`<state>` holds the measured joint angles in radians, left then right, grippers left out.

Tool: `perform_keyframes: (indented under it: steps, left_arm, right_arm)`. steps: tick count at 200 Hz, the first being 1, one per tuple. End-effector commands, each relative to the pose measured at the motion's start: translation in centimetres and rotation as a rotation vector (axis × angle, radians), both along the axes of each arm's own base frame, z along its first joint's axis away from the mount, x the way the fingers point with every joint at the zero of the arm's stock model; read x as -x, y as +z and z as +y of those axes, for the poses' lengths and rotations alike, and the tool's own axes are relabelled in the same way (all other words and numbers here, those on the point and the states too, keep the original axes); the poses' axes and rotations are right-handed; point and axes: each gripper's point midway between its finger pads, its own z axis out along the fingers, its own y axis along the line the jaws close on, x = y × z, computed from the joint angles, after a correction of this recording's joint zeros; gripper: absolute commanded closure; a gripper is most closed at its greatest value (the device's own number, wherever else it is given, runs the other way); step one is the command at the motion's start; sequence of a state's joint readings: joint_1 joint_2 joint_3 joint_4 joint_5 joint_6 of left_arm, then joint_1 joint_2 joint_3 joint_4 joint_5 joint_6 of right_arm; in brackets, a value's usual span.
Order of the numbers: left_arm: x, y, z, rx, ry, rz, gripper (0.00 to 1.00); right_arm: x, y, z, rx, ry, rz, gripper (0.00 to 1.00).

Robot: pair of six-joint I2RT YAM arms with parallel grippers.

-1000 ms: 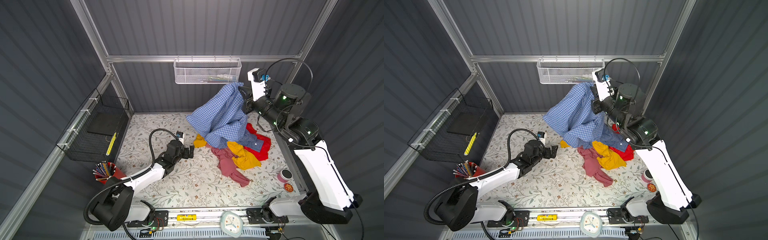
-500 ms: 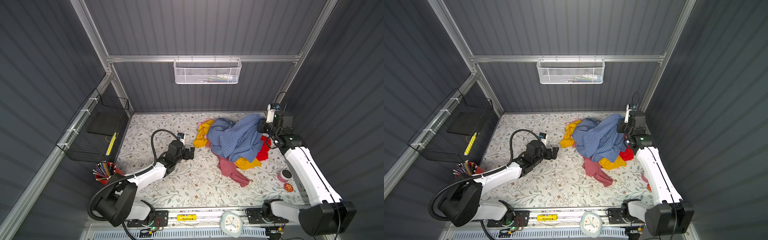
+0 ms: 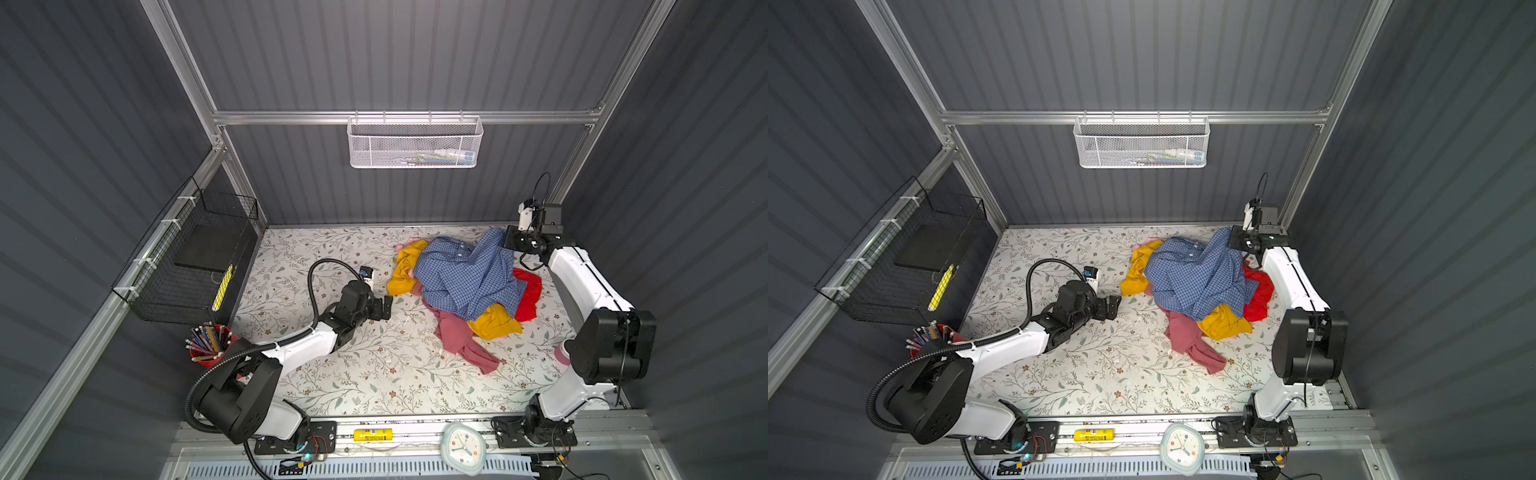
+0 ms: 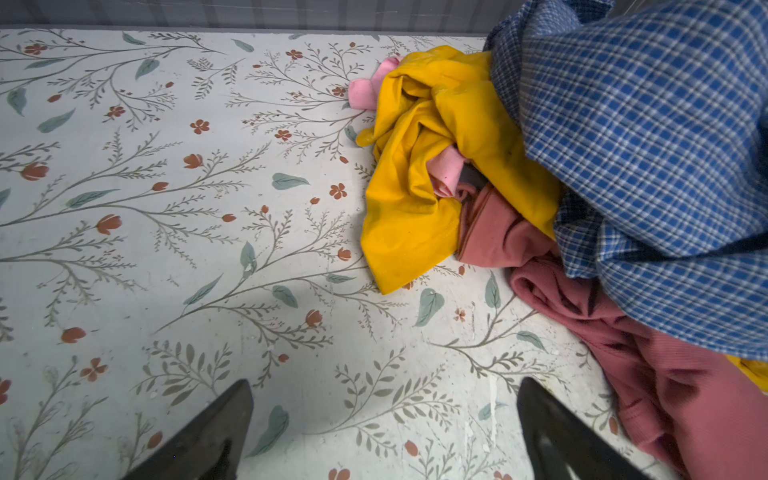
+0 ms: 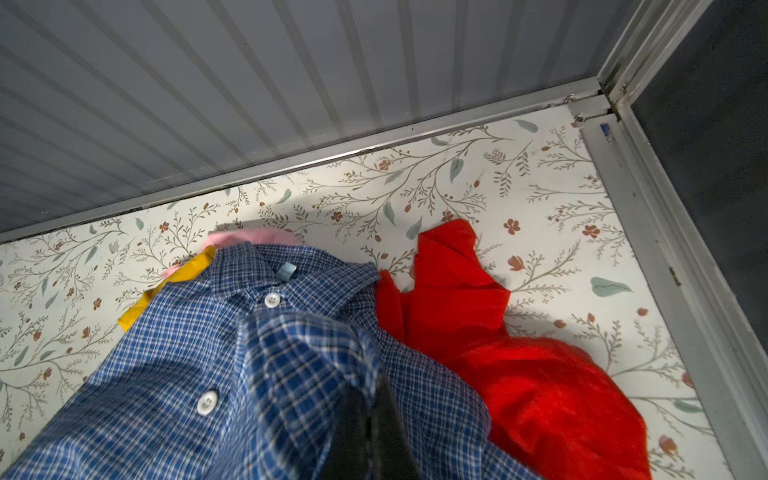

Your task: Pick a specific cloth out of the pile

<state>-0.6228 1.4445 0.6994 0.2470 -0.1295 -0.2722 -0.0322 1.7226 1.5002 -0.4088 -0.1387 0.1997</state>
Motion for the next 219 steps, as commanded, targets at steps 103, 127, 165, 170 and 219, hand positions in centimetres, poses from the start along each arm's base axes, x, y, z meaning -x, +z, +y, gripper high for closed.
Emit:
perform_keyframes:
  steps: [103, 127, 165, 170, 219]
  left_arm:
    - [-0.4, 5.3, -4.9, -0.185, -0.072, -0.171, 0.0]
    - [-0.9, 9.0, -8.5, -0.214, -0.137, -0.245, 0.0]
    - [-2.1, 11.9, -17.1, -0.266, -0.292, -0.237, 0.0]
    - [-2.1, 12.1, -18.5, -0.281, -0.312, -0.248, 0.0]
    - [-0.6, 8.4, -28.2, -0.403, -0.445, -0.258, 0.0]
  right_arm:
    - [5.6, -1.5, -3.1, 0.03, -0.097, 0.129, 0.01]
    - [7.6, 0.1, -4.2, 0.022, -0.157, 0.062, 0.01]
    - [11.1, 0.1, -6.6, -0.017, -0.259, -0.02, 0.01]
    - [11.6, -0.2, -6.8, -0.024, -0.264, -0.016, 0.01]
    - [13.3, -4.0, -4.3, -0.341, -0.159, 0.032, 0.01]
